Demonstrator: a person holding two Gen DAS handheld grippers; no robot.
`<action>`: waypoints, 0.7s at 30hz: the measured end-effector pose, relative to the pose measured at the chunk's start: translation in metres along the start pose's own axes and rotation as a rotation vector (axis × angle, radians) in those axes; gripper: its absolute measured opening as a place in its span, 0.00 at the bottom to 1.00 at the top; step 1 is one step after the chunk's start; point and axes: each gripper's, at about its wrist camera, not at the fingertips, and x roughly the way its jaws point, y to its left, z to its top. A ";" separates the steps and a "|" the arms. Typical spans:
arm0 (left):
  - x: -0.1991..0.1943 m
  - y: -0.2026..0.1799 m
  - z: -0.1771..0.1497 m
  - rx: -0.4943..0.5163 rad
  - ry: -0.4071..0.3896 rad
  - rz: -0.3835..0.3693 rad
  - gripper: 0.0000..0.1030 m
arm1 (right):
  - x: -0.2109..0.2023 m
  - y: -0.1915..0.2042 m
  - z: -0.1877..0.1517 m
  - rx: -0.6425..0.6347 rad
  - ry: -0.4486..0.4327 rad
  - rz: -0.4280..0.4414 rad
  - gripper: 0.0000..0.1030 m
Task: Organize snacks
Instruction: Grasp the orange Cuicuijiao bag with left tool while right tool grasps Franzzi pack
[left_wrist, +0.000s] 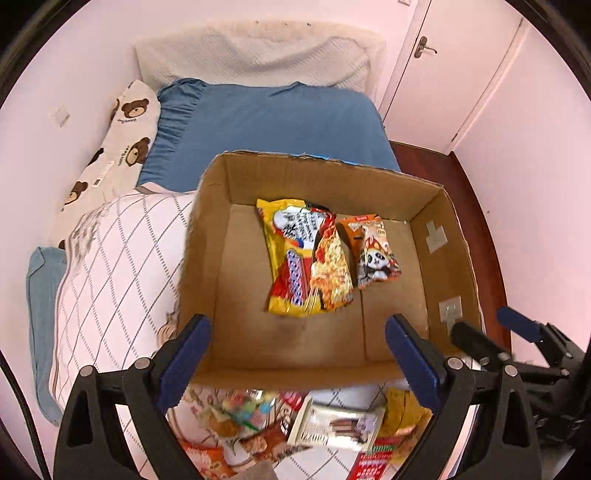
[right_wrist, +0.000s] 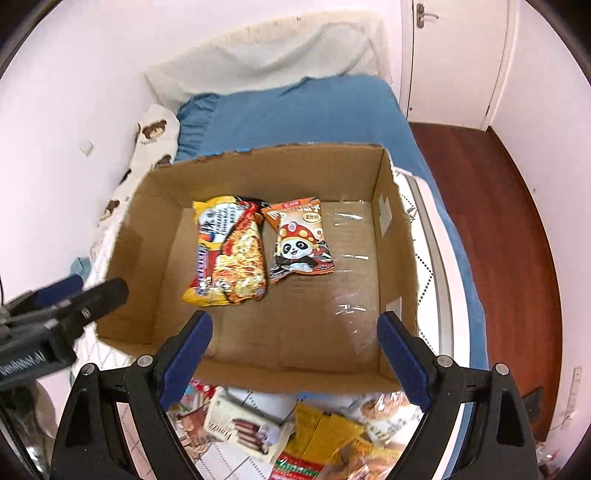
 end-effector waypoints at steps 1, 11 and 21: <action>-0.005 0.002 -0.006 -0.003 -0.007 -0.001 0.94 | -0.007 0.001 -0.003 0.004 -0.011 0.007 0.90; -0.009 0.059 -0.100 -0.053 0.061 0.114 0.94 | -0.017 0.025 -0.068 -0.051 0.042 0.111 0.90; 0.067 0.144 -0.232 -0.322 0.317 0.137 0.94 | 0.104 0.115 -0.146 -0.621 0.326 -0.087 0.90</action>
